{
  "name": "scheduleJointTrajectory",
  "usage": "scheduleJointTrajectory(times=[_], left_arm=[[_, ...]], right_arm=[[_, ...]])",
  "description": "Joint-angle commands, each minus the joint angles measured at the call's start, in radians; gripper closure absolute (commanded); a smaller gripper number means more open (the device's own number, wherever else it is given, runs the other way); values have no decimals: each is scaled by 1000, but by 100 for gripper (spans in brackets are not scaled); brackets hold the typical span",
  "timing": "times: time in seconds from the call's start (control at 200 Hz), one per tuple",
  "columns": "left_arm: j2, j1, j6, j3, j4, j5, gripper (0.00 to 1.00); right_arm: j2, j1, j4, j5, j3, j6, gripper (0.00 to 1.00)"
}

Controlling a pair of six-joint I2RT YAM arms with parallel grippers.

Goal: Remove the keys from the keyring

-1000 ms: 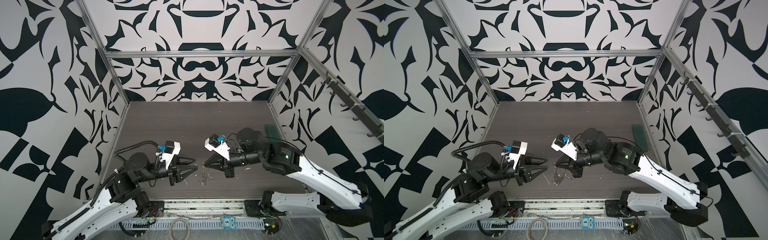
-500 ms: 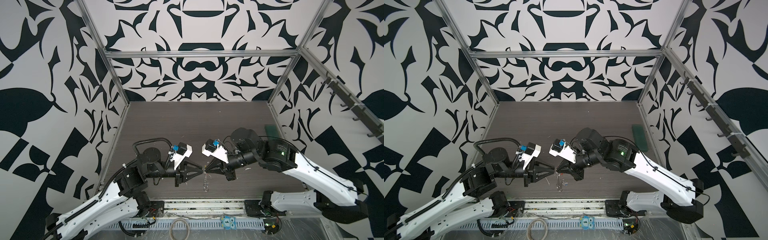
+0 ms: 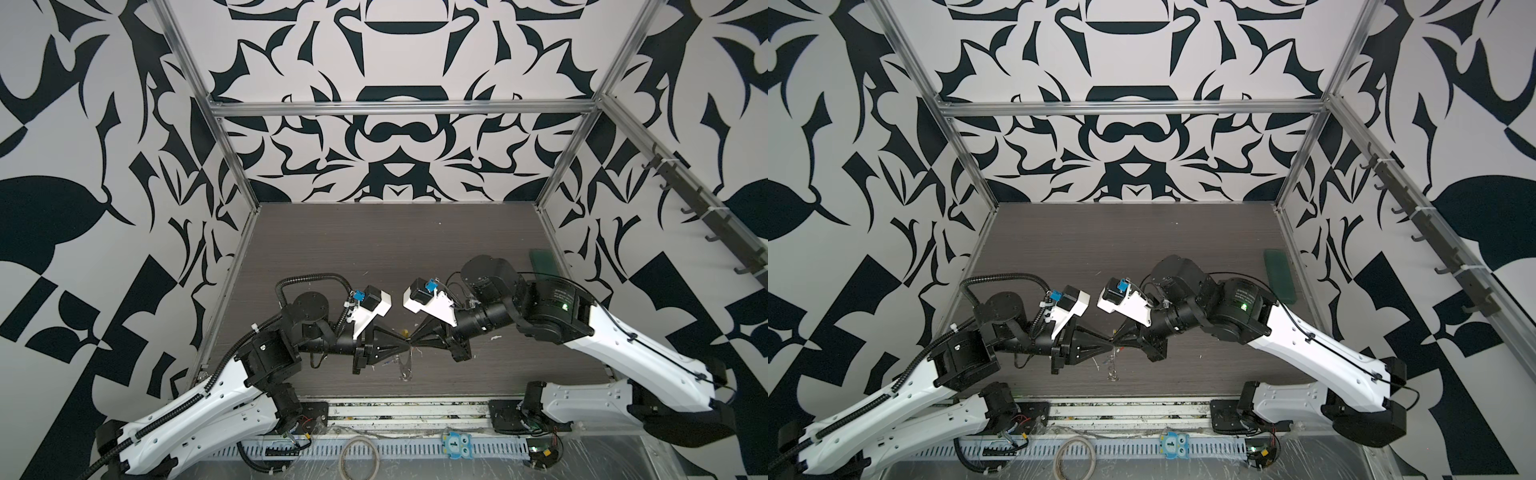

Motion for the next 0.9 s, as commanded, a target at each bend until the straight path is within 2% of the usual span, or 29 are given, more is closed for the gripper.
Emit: scheduleJointTrajectory(times=[0.0, 0.28, 0.425, 0.625, 0.895], left_arm=[[-5, 3, -4, 34, 30, 16, 87], [-18, 3, 15, 50, -2, 3, 87], [-27, 3, 19, 51, -8, 3, 83], [-27, 3, 19, 51, -13, 4, 87], [-17, 3, 15, 47, 3, -5, 100]], right_arm=[[3, 5, 50, -19, 18, -1, 100], [3, 5, 48, -4, 9, 1, 100], [3, 5, 54, -2, 1, 2, 100], [3, 5, 58, 1, -6, 4, 100], [7, 5, 71, 2, -12, 12, 100]])
